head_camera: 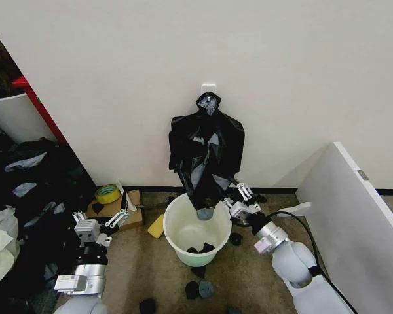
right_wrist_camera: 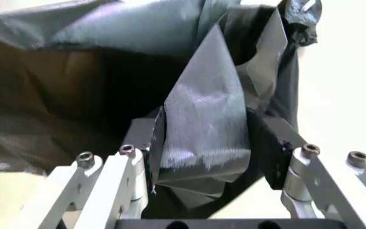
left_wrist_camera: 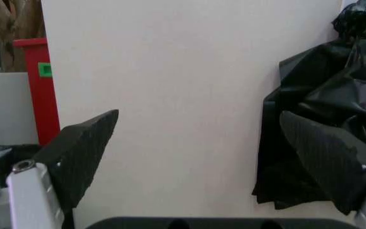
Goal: Place the garbage bag over the trash bin.
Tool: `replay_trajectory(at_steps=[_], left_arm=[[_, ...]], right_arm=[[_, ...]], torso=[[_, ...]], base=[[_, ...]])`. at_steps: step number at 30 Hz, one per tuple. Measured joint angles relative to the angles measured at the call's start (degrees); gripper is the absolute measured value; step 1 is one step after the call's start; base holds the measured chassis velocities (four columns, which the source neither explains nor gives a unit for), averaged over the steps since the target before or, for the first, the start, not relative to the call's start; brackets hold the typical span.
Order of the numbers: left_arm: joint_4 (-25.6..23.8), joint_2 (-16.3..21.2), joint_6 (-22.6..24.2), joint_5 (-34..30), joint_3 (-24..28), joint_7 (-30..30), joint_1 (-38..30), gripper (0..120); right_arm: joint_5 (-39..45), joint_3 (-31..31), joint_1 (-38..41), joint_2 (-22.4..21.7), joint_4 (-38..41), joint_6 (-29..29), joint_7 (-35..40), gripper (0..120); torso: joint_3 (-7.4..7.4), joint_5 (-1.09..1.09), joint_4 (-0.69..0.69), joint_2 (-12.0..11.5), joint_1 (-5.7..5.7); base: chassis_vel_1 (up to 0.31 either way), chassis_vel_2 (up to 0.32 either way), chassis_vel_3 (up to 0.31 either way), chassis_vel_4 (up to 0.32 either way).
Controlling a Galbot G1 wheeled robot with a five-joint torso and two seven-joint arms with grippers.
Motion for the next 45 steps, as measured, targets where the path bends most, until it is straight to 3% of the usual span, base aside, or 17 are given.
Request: replay_trajectory(at_steps=[9, 15, 22, 26, 31, 36, 45], left_arm=[[0.2, -0.3, 0.0, 0.2, 0.3, 0.0, -0.1, 100], [0.0, -0.4, 0.0, 0.3, 0.3, 0.0, 0.0, 100], [-0.5, -0.4, -0.1, 0.5, 0.3, 0.0, 0.4, 100], [-0.6, 0.0, -0.2, 0.5, 0.3, 0.0, 0.4, 100], [-0.6, 2.5, 0.6, 0.1, 0.6, 0.6, -1.7, 100], [0.9, 8.0, 1.5, -5.2, 1.5, 3.7, -6.9, 100], [4.5, 16.5, 1.9, -14.0, 2.3, 12.6, -12.9, 100]], right_arm=[[-0.9, 0.3, -1.2, -0.2, 1.5, -1.0, 1.6, 42], [-0.6, 0.4, -2.9, -0.3, 2.9, -0.5, 2.2, 20], [0.1, 0.3, -4.6, -0.2, 4.0, 1.4, 3.8, 16], [6.5, -1.4, -5.3, -0.2, 4.8, 5.4, 3.2, 16], [18.9, -4.0, -4.6, -0.5, 5.3, 6.3, 3.1, 14], [30.0, -5.5, -2.6, -0.6, 5.4, 3.9, 5.1, 0], [34.3, -6.8, -0.4, -1.1, 4.2, 3.6, 4.4, 0]], torso=[[0.0, 0.0, 0.0, 0.0, 0.0], [0.0, 0.0, 0.0, 0.0, 0.0], [0.0, 0.0, 0.0, 0.0, 0.0], [0.0, -0.01, 0.0, 0.0, 0.0], [0.0, -0.01, 0.0, 0.0, 0.0], [0.0, -0.01, 0.0, 0.0, 0.0], [0.0, -0.01, 0.02, 0.0, 0.01]], base=[[0.0, 0.0, 0.0, 0.0], [0.0, 0.0, 0.0, 0.0], [0.0, 0.0, 0.0, 0.0], [0.0, 0.0, 0.0, 0.0], [0.0, 0.0, 0.0, 0.0], [0.0, 0.0, 0.0, 0.0], [0.0, 0.0, 0.0, 0.0]])
